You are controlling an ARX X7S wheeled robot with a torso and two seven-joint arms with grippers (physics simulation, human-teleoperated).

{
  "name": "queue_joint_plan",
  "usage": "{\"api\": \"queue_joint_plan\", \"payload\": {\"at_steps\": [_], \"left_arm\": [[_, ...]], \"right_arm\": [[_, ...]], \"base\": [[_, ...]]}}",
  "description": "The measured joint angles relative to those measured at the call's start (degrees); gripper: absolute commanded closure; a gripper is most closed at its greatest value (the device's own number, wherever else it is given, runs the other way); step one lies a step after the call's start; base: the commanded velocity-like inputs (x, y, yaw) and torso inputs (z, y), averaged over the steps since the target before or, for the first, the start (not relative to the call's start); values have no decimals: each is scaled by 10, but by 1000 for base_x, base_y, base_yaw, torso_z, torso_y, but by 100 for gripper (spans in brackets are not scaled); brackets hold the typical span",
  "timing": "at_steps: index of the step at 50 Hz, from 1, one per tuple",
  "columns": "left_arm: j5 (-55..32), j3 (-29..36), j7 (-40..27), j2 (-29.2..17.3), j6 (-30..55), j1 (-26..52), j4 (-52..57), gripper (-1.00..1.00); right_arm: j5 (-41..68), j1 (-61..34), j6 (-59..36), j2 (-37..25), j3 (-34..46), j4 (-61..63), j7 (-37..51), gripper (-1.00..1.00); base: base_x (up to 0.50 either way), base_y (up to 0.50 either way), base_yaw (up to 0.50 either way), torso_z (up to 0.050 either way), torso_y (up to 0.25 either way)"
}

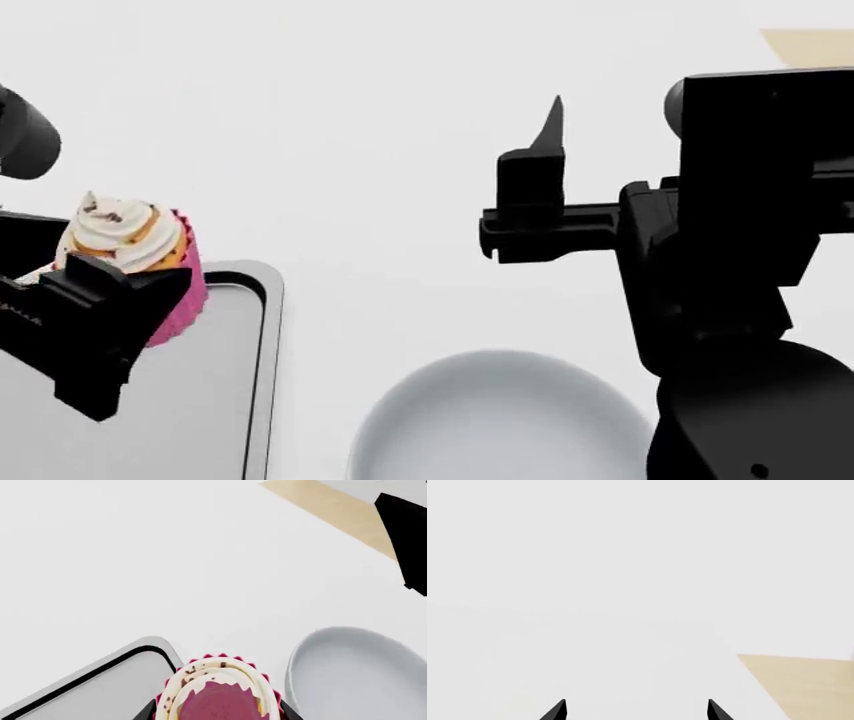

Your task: Move the fresh-baked cupcake off the tray onto the counter, and place the bowl used for mixing into the sink.

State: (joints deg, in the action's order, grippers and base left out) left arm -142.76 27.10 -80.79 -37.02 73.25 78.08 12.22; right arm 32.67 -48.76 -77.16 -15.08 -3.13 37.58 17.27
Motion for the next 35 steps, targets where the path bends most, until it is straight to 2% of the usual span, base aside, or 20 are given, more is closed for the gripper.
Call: {"api": "queue_joint_plan", "payload": {"at_steps": [18,35], "left_arm": [[-113,-5,62,-54,38,-28,62,100],[-138,28,80,-81,72,-37,121,100]], "right_arm": [[5,-10,-2,-1,9,-3,6,-100],[10,-14,-1,-4,13,-5,12,-100]], "base": [[2,0,0,0,0],[5,0,0,0,0]]}}
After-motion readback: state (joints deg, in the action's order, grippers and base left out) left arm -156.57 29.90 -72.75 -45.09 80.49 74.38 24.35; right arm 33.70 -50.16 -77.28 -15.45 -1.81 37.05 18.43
